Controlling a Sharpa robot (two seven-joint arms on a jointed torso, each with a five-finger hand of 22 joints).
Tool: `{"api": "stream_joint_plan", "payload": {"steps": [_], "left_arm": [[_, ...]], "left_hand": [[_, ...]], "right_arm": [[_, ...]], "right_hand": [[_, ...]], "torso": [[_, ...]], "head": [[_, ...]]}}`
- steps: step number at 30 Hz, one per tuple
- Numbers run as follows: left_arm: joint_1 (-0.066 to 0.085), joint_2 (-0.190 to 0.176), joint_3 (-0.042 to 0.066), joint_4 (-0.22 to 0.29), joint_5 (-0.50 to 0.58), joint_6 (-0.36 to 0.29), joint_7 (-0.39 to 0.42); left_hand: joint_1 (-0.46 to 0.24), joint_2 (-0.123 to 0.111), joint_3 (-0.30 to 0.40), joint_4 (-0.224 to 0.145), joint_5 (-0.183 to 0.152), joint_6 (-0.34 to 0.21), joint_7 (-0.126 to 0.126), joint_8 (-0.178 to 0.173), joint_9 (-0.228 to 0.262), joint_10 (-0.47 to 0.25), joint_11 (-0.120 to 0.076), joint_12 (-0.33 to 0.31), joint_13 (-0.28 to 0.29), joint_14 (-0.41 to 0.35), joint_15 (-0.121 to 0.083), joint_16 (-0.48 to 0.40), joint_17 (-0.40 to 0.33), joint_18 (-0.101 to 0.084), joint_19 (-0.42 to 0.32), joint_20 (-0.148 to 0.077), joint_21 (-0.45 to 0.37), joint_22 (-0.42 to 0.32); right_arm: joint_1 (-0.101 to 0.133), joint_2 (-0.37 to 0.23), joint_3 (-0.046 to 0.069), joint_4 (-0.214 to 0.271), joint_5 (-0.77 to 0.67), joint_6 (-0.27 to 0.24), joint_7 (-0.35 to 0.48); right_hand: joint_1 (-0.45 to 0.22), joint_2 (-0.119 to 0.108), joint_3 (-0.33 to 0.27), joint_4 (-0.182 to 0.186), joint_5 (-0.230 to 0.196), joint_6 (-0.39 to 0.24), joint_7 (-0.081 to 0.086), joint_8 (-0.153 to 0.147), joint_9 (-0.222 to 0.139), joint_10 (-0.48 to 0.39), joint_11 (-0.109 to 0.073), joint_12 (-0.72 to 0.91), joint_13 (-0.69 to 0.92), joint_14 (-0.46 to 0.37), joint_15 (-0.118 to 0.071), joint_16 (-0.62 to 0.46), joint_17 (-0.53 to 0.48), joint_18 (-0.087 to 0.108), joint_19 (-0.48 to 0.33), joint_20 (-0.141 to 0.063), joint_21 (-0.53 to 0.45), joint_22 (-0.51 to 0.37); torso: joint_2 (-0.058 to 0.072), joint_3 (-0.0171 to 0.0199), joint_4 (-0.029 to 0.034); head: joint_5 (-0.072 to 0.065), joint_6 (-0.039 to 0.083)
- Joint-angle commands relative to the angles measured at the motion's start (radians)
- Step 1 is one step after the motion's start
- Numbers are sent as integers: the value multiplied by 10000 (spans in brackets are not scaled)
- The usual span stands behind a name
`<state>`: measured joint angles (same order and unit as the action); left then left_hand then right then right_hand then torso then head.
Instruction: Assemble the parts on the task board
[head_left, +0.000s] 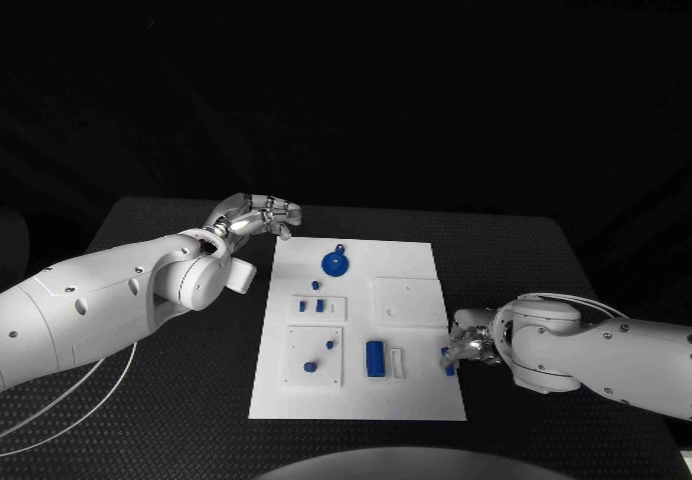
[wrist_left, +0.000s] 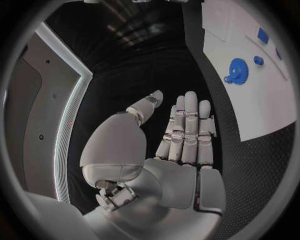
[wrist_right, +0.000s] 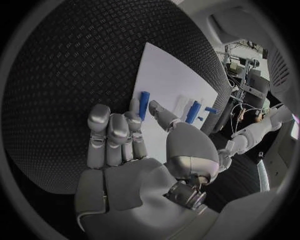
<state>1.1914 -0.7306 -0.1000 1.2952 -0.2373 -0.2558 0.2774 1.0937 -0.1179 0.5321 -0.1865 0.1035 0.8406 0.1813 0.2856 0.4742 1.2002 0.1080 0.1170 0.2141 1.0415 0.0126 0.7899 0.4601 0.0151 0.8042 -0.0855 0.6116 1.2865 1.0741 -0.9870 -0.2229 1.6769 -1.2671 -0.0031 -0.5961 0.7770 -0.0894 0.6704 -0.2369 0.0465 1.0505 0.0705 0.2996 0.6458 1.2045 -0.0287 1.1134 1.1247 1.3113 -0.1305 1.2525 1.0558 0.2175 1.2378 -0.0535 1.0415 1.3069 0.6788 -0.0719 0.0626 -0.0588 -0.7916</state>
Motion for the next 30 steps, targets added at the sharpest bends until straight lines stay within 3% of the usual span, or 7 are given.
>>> {"api": "stream_joint_plan", "payload": {"steps": [1, 2, 5, 13, 16, 22, 30], "left_arm": [[1, 7, 5, 30, 39, 155, 26], [1, 10, 5, 33, 39, 162, 21], [1, 7, 5, 43, 39, 159, 18], [1, 21, 5, 62, 39, 162, 6], [1, 27, 5, 69, 39, 169, -1], [1, 49, 5, 75, 39, 183, -14], [1, 46, 5, 109, 39, 201, -29]], "left_hand": [[-125, 33, -3, 77, 36, -30, -21, 21, -1, 34, -9, -25, -16, 68, 2, -63, 20, 143, 63, -3, -51, 16], [-133, 37, -3, 90, 38, -32, -21, 22, -1, 33, -9, -25, -16, 68, 2, -66, 24, 143, 63, -3, -54, 19], [-149, 50, -1, 117, 42, -38, -20, 21, -2, 29, -8, -27, -19, 69, 2, -73, 33, 143, 64, -3, -60, 25], [-153, 56, 2, 130, 44, -41, -19, 21, -3, 26, -7, -28, -20, 67, 2, -78, 39, 145, 63, -4, -65, 29], [-153, 54, 2, 132, 44, -45, -19, 20, -3, 24, -7, -29, -21, 67, 2, -80, 41, 145, 62, -4, -66, 31], [-159, 46, -1, 142, 42, -60, -14, 14, -7, 17, -4, -33, -24, 66, 3, -87, 48, 146, 61, -4, -72, 37], [-168, 42, -4, 158, 40, -76, -8, 9, -10, 10, -1, -37, -27, 63, 4, -95, 57, 146, 59, -3, -78, 45]], "right_arm": [[-56, 39, -40, -89, -198, 0, -51], [-56, 48, -40, -95, -215, 12, -52], [-56, 82, -39, -92, -244, 8, -53], [-56, 216, -39, -2, -796, -137, -63], [-56, 282, -38, 27, -981, -165, -63], [-56, 444, -38, -1, -1731, -182, -75], [-161, 678, -43, -27, -2632, -160, -76]], "right_hand": [[232, 25, 612, 144, 24, 9, 80, -147, -54, 15, -35, -45, -6, 24, -37, -47, -19, 443, -55, 40, -20, 2], [191, -21, 1000, 272, 29, 18, 93, -167, -51, 23, -21, -53, 0, 30, -23, -49, -20, 443, -49, 72, -4, 12], [267, 26, 1376, 251, 23, 23, 95, -181, -44, 27, -19, -58, 7, 34, -19, -50, -21, 443, -47, 80, 12, 22], [380, 71, 1839, 15, 77, 40, 115, -215, -42, 47, 2, -67, 18, 59, 8, -59, -30, 443, -30, 114, 52, 45], [318, 5, 1841, 5, 77, 43, 124, -225, -46, 50, 12, -72, 18, 65, 17, -63, -34, 443, -21, 131, 59, 47], [-21, -405, 1649, 111, 44, 53, 134, -252, -53, 59, 22, -88, 16, 84, 34, -74, -45, 443, 9, 172, 72, 43], [11, -469, 1676, 119, 43, 43, 130, -267, -55, 55, 17, -99, 14, 86, 28, -82, -50, 443, 12, 161, 66, 36]], "torso": [[-3, -3, -1], [-2, -1, -1], [-2, 1, 1], [2, 5, -4], [2, 6, -6], [0, 4, -5], [2, -3, -7]], "head": [[6, 10], [8, 13], [13, 9], [16, 9], [15, 8], [13, 16], [8, 8]]}}
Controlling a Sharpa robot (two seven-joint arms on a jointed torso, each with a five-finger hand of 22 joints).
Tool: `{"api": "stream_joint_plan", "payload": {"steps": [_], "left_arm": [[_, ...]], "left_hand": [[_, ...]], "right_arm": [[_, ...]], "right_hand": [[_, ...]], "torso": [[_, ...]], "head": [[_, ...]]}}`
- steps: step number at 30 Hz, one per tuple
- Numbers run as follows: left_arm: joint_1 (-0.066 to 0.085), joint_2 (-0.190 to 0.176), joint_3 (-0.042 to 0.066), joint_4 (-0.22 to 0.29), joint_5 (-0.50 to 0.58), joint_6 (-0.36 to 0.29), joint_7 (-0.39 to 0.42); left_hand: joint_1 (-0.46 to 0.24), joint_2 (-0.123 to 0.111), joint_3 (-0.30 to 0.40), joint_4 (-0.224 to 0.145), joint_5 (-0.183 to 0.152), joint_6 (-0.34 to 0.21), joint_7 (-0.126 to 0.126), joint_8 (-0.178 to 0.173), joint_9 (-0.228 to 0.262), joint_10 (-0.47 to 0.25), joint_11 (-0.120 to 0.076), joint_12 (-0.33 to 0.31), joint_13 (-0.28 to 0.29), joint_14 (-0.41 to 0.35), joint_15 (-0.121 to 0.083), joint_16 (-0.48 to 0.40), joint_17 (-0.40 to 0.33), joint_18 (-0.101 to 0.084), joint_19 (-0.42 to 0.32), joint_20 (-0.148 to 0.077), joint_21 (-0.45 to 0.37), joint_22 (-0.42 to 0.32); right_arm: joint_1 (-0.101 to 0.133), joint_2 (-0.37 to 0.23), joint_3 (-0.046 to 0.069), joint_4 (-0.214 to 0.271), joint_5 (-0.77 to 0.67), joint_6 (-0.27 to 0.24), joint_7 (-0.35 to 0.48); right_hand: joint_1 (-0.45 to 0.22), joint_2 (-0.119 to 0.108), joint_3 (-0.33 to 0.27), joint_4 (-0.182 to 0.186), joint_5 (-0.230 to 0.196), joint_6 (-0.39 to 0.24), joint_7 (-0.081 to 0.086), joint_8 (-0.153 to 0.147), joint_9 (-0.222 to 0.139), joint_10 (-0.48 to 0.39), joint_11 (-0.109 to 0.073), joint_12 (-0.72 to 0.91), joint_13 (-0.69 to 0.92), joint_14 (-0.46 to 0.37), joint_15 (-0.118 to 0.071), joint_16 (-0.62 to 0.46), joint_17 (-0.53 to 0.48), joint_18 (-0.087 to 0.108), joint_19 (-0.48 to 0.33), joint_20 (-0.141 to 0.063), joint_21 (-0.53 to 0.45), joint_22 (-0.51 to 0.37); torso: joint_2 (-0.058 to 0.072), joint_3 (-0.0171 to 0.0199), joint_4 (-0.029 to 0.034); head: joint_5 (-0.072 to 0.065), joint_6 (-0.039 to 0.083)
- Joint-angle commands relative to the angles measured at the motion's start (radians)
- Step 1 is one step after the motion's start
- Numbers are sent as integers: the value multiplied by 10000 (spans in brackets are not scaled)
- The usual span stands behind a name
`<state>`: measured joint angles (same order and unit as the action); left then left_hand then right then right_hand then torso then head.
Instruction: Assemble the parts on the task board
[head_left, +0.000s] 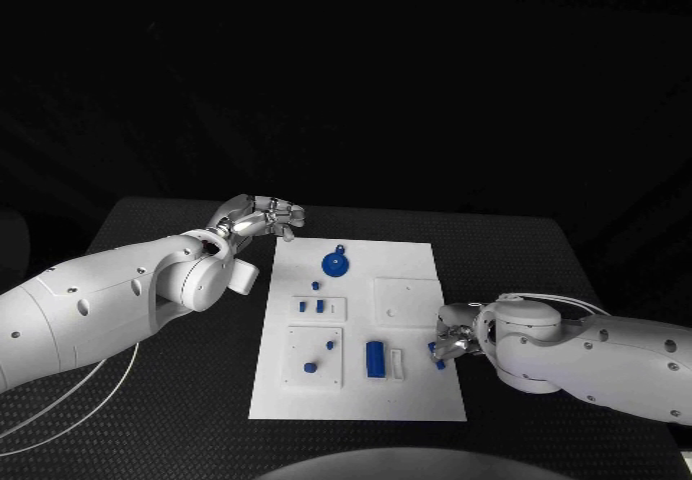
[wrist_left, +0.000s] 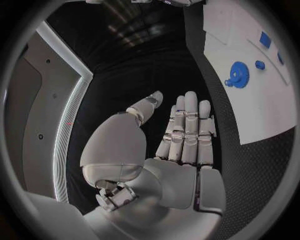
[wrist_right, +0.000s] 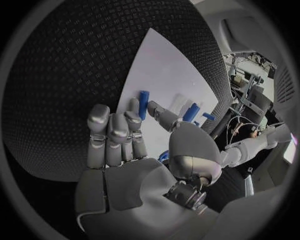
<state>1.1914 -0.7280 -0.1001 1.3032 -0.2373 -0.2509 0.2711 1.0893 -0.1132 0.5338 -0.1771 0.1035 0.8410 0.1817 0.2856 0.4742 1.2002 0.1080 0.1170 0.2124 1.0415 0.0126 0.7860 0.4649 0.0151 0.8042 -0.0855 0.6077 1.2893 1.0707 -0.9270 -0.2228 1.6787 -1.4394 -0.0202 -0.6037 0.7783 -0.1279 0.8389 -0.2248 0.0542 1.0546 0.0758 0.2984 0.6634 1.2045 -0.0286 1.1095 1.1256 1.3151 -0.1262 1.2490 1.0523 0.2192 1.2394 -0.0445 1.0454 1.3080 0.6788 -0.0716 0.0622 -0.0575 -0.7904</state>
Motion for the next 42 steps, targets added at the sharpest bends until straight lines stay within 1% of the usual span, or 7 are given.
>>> {"api": "stream_joint_plan", "payload": {"steps": [1, 9, 20, 25, 30, 34, 42], "left_arm": [[1, 22, 6, 32, 39, 153, 35], [1, 18, 5, 34, 39, 145, 25], [1, 32, 1, 43, 39, 155, 7], [1, 31, -2, 45, 39, 160, 2], [1, 29, -4, 44, 39, 167, -8], [1, 30, -6, 39, 39, 163, -12], [1, 28, -9, 63, 39, 171, -18]], "left_hand": [[-124, -5, -20, 65, 40, -81, -12, 8, -11, 9, 0, -37, -11, 63, 4, -57, 10, 146, 59, -3, -39, 17], [-127, -6, -21, 73, 39, -91, -8, 5, -13, 2, 2, -41, -13, 62, 5, -62, 17, 146, 58, -3, -43, 22], [-130, -10, -23, 81, 36, -99, -6, 4, -14, -1, 4, -42, -15, 62, 5, -67, 23, 147, 58, -3, -47, 28], [-130, -7, -21, 86, 35, -101, -5, 4, -14, -2, 4, -43, -15, 63, 5, -69, 27, 147, 58, -3, -49, 30], [-130, -2, -20, 90, 35, -101, -5, 5, -14, -1, 4, -42, -16, 64, 5, -70, 30, 148, 59, -3, -50, 33], [-127, -1, -18, 91, 36, -100, -5, 6, -13, 0, 3, -42, -16, 64, 5, -72, 32, 149, 59, -3, -51, 35], [-125, -1, -17, 90, 37, -99, -6, 7, -13, 1, 3, -41, -16, 64, 5, -72, 33, 149, 59, -4, -52, 36]], "right_arm": [[-163, 112, -44, -45, -1018, 12, 0], [-400, 269, -48, -145, -1676, 13, -4], [-425, 295, -51, -173, -1476, 29, -10], [-427, 259, -51, -131, -581, -286, -4], [-425, 139, -46, 6, 886, -864, 75], [-394, 23, -38, 178, 1584, -1193, 143], [-146, -78, -9, 420, 3081, -1683, 228]], "right_hand": [[4, -115, -8, -5, -36, -4, 80, -261, -233, 52, 19, -63, 5, 47, -14, -49, -17, 426, -5, 69, 26, 24], [119, -478, 62, 115, -50, -212, 147, -415, -306, 9, 79, -98, 6, 42, 25, -92, -41, 426, -13, 54, -15, -8], [211, -705, 132, 306, -56, -323, 201, -515, -392, -32, 130, -123, 9, 32, 70, -125, -55, 426, -19, 46, -47, -35], [505, -403, 322, 239, -37, -283, 202, -517, -427, -23, 134, -119, 14, 43, 81, -130, -55, 426, -27, 33, -49, -36], [624, -30, 467, 103, -8, -151, 181, -483, -467, 38, 116, -104, 12, 60, 74, -117, -45, 426, -24, 66, -22, -16], [540, -14, 423, 55, -7, -96, 171, -472, -490, 68, 108, -99, 10, 68, 69, -107, -38, 426, -11, 87, -2, -6], [506, 17, 397, 27, 1, -19, 148, -442, -495, 97, 87, -90, 11, 75, 56, -98, -33, 426, 9, 91, 14, -1]], "torso": [[1, -7, -1], [-6, -5, 13], [-2, 4, 3], [0, 2, -6], [-2, 8, -3], [1, 10, -5], [5, 6, -13]], "head": [[-8, -5], [13, -16], [38, 10], [47, 13], [55, 11], [73, 13], [85, 0]]}}
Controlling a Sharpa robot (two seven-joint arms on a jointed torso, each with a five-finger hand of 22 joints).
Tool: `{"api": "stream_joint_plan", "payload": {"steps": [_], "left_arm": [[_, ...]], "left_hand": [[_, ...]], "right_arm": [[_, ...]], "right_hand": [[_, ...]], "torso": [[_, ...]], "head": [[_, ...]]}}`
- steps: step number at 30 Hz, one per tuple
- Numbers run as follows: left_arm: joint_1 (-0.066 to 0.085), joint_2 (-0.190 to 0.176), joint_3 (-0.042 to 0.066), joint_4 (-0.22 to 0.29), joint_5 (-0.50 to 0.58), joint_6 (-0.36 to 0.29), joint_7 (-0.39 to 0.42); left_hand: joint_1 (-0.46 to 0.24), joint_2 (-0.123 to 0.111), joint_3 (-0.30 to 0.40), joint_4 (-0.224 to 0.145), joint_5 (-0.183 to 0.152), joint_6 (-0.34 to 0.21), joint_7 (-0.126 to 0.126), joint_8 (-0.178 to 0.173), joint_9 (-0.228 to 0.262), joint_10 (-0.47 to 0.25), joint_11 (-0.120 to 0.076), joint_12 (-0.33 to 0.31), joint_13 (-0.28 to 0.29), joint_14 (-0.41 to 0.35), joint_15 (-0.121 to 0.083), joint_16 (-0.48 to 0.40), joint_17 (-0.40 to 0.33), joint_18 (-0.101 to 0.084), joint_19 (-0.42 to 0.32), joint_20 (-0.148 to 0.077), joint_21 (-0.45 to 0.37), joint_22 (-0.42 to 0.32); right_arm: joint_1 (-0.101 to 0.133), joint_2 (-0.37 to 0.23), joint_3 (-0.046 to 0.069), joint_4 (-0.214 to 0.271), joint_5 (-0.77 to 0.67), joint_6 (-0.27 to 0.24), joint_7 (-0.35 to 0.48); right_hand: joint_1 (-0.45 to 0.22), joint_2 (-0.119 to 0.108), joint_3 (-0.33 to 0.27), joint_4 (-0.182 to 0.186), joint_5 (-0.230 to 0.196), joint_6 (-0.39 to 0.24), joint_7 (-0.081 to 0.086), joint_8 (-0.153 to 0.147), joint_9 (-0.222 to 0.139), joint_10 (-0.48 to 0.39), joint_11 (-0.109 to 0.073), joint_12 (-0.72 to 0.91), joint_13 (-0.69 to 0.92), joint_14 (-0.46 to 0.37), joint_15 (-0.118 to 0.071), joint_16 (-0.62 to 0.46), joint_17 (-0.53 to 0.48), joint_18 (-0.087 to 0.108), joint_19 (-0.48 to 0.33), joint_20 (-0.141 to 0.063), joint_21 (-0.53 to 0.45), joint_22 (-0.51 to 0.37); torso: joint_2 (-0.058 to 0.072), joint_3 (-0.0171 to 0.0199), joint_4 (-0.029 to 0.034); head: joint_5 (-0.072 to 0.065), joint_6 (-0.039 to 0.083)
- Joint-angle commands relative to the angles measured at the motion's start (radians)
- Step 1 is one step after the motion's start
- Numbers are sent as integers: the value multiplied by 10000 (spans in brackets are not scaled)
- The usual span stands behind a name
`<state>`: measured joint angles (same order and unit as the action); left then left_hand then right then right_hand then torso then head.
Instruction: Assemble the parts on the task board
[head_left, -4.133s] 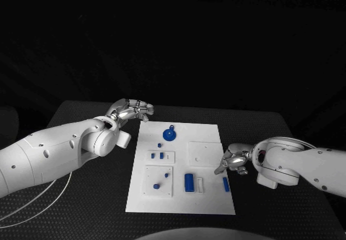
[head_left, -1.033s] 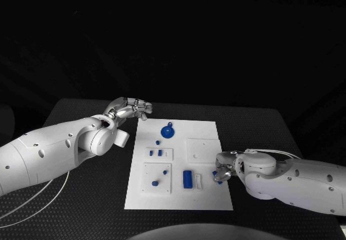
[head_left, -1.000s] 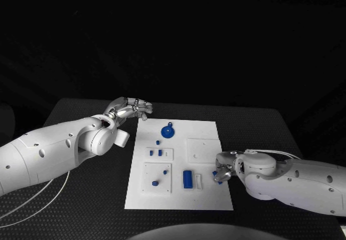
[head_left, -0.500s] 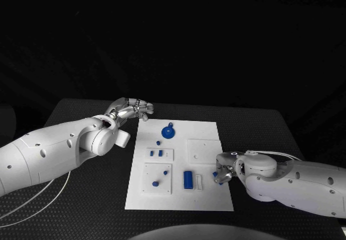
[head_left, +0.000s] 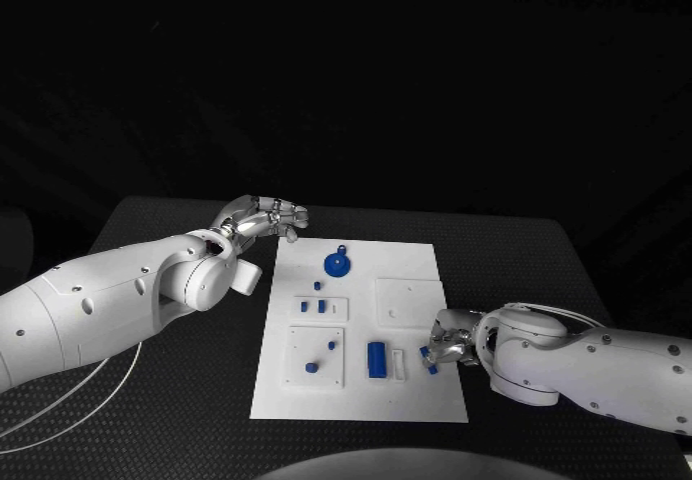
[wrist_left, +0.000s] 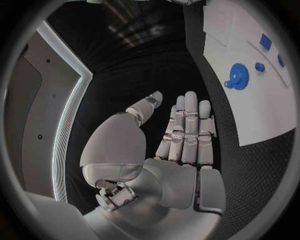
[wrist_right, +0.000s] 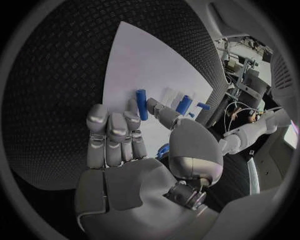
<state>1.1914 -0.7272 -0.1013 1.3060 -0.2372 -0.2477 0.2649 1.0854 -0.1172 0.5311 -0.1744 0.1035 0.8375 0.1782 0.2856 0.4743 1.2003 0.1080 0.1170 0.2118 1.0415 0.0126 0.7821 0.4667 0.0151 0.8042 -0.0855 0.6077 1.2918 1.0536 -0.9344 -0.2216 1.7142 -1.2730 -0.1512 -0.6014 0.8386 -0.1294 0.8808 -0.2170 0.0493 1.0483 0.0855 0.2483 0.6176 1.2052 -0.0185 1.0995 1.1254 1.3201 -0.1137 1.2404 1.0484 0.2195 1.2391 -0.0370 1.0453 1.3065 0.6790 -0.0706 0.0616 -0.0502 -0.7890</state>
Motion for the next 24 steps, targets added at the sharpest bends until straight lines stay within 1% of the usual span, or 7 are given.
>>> {"api": "stream_joint_plan", "payload": {"steps": [1, 8, 11, 16, 24], "left_arm": [[1, 21, 4, 37, 39, 141, 48], [1, 21, 3, 39, 39, 135, 44], [1, 21, 2, 41, 39, 145, 38], [2, 22, 2, 54, 39, 151, 35], [2, 28, 2, 59, 39, 184, 24]], "left_hand": [[-84, 39, 11, 63, 37, -64, 29, 8, -14, 1, 2, -41, -10, 64, 5, -34, 16, 150, 59, -4, -52, 12], [-75, 39, 13, 61, 37, -60, 26, 12, -12, 5, 0, -38, -9, 65, 4, -36, 21, 151, 60, -5, -54, 16], [-71, 36, 13, 60, 37, -58, 25, 15, -11, 6, -1, -37, -9, 65, 4, -38, 25, 152, 60, -5, -55, 19], [-68, 34, 13, 60, 37, -57, 24, 17, -11, 8, -1, -36, -9, 65, 4, -40, 29, 152, 60, -5, -57, 23], [-70, 32, 11, 64, 36, -57, 24, 19, -10, 8, -1, -36, -10, 66, 4, -43, 34, 151, 60, -4, -59, 28]], "right_arm": [[48, -14, -22, 97, 1583, -430, 210], [76, 17, -20, 236, 2214, -590, 221], [76, 62, -21, 257, 2474, -573, 209], [76, 143, -23, 258, 2743, -400, 184], [73, 345, -24, 175, 2891, -442, 245]], "right_hand": [[-105, 39, -29, -55, 52, 58, 46, 65, -39, 96, -20, 11, 13, 26, -74, -11, 7, 423, 17, 16, 19, 14], [-216, 48, -128, -92, 48, 113, 22, 77, -60, 115, -44, 8, 12, 28, -102, -6, 11, 423, 40, 17, 32, 15], [-276, 39, -172, -98, 42, 115, 19, 69, -76, 114, -48, 1, 10, 25, -110, -11, 8, 423, 43, 16, 29, 11], [-319, 41, -199, -99, 38, 115, 17, 63, -89, 111, -50, -6, 9, 22, -114, -16, 6, 423, 45, 13, 28, 9], [-397, 17, -254, -105, 37, 114, 18, 51, -111, 102, -51, -17, 9, 18, -117, -24, 1, 423, 40, 9, 23, 6]], "torso": [[2, -6, -7], [0, -5, 4], [0, -5, 5], [-1, -13, 0], [-1, -16, 11]], "head": [[13, -21], [26, -34], [45, -47], [47, -68], [30, -55]]}}
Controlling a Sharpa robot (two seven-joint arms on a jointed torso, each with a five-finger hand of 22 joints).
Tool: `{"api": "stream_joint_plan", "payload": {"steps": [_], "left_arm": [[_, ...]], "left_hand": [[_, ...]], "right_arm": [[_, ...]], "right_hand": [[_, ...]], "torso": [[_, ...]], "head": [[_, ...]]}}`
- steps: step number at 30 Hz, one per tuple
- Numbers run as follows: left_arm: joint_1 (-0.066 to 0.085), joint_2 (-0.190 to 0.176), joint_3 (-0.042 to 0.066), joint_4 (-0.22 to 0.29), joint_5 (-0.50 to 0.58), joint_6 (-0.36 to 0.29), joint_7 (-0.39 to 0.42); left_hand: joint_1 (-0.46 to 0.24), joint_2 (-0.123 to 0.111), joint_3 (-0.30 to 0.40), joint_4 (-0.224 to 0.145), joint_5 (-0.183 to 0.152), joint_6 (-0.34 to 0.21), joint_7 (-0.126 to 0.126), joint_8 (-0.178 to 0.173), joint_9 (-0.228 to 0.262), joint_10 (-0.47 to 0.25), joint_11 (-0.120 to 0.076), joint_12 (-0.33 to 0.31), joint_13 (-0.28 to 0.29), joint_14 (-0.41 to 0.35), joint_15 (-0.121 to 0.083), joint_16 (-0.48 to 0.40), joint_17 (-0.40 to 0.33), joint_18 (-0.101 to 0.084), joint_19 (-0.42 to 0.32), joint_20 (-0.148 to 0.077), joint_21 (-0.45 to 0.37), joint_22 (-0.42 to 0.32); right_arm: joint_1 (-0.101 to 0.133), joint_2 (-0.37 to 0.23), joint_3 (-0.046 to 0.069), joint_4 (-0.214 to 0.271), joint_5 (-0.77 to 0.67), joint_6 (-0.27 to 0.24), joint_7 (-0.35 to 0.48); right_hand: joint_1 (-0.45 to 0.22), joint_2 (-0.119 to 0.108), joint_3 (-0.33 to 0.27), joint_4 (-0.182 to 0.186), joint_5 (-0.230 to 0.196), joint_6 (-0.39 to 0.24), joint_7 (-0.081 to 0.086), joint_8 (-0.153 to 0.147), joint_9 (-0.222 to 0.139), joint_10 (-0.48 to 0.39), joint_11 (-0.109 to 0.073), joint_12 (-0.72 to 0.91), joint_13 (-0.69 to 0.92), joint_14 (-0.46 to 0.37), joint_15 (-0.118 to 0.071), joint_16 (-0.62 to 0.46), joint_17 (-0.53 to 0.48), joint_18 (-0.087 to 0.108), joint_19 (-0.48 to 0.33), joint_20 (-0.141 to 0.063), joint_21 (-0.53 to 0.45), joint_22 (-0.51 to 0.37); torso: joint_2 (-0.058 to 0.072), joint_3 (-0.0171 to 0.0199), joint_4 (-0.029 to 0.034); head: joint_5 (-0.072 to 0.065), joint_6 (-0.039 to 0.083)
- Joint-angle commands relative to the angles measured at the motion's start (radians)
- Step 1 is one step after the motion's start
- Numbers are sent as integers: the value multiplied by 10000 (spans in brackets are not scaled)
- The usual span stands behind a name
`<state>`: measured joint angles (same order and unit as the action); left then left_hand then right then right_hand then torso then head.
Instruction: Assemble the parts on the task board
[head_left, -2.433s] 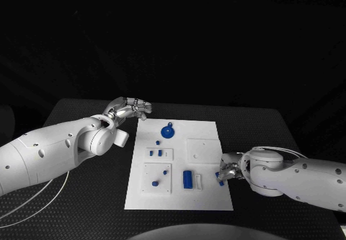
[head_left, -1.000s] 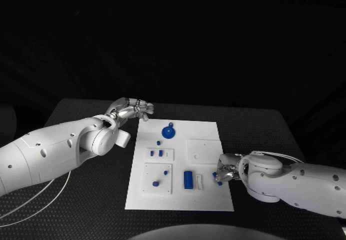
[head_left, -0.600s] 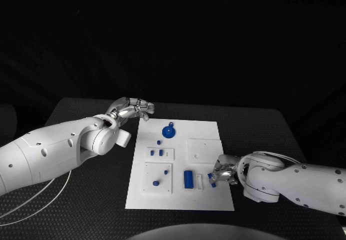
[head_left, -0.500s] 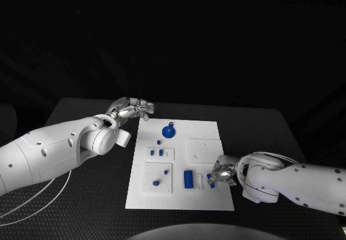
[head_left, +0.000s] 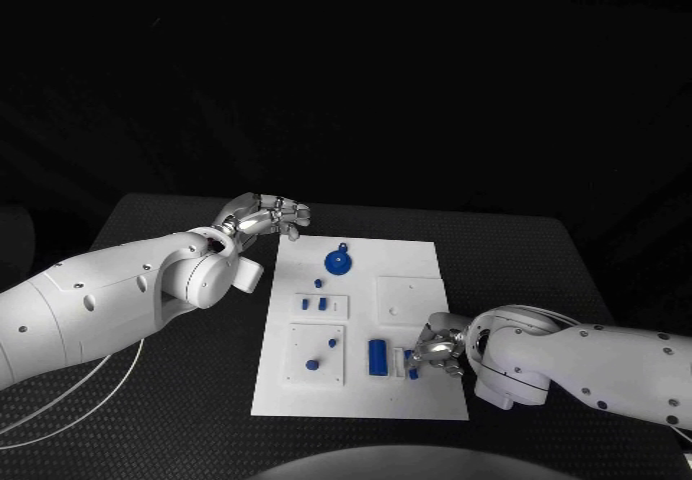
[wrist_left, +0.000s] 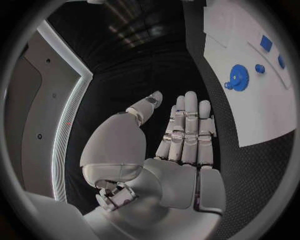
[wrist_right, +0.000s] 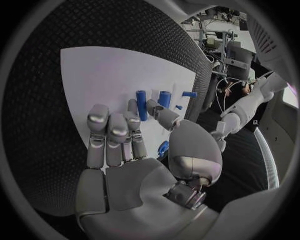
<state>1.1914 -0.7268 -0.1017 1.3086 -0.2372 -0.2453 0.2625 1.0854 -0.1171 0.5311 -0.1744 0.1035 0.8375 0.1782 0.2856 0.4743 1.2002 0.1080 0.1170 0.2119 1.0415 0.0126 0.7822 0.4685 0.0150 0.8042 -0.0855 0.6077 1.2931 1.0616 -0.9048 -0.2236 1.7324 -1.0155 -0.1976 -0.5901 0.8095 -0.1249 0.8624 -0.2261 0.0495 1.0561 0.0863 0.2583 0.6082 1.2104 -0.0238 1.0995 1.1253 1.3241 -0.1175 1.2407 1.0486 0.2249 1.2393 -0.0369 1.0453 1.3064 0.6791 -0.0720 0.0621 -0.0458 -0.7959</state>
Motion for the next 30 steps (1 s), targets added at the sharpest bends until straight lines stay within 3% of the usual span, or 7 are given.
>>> {"api": "stream_joint_plan", "payload": {"steps": [1, 21, 26, 30], "left_arm": [[2, 21, 5, 30, 39, 167, 41], [2, 50, 5, 29, 39, 192, 37], [2, 48, 5, 32, 39, 198, 35], [2, 48, 5, 28, 39, 199, 33]], "left_hand": [[-71, 30, 10, 65, 35, -57, 24, 20, -10, 8, -1, -36, -11, 66, 4, -44, 16, 151, 60, -3, -60, 16], [-82, 33, 4, 83, 32, -65, 26, 22, -10, 2, 2, -39, -15, 62, 7, -57, 30, 150, 59, 0, -69, 27], [-84, 32, 3, 86, 32, -66, 27, 22, -10, 1, 3, -39, -15, 62, 8, -59, 33, 150, 59, 0, -71, 30], [-85, 34, 2, 90, 31, -67, 27, 23, -10, 1, 3, -39, -15, 62, 8, -61, 36, 150, 59, 1, -73, 32]], "right_arm": [[-6, 99, -4, -25, 320, 40, 138], [-93, 440, -4, -387, 392, 346, 189], [-95, 443, -4, -410, 390, 336, 208], [-95, 459, -4, -417, 390, 305, 264]], "right_hand": [[-122, -38, -81, -14, 35, 38, 10, -50, -21, 48, 2, -18, 10, -22, -80, -28, -1, 369, 37, 7, 22, 6], [-286, -81, -207, 16, 56, 44, 7, -67, -66, 25, -2, -34, 17, -25, -88, -43, -9, 369, 32, -6, 6, -6], [-333, -130, -248, 20, 51, 34, 10, -79, -82, 10, 0, -40, 21, -29, -88, -51, -13, 369, 24, -10, -2, -9], [-409, -292, -313, 56, 37, 27, 13, -90, -107, -11, 4, -49, 28, -31, -87, -62, -18, 369, 17, -19, -15, -18]], "torso": [[0, 0, 13], [1, 8, -2], [-2, 10, -2], [-1, 10, -9]], "head": [[-14, 8], [26, 43], [34, 51], [44, 47]]}}
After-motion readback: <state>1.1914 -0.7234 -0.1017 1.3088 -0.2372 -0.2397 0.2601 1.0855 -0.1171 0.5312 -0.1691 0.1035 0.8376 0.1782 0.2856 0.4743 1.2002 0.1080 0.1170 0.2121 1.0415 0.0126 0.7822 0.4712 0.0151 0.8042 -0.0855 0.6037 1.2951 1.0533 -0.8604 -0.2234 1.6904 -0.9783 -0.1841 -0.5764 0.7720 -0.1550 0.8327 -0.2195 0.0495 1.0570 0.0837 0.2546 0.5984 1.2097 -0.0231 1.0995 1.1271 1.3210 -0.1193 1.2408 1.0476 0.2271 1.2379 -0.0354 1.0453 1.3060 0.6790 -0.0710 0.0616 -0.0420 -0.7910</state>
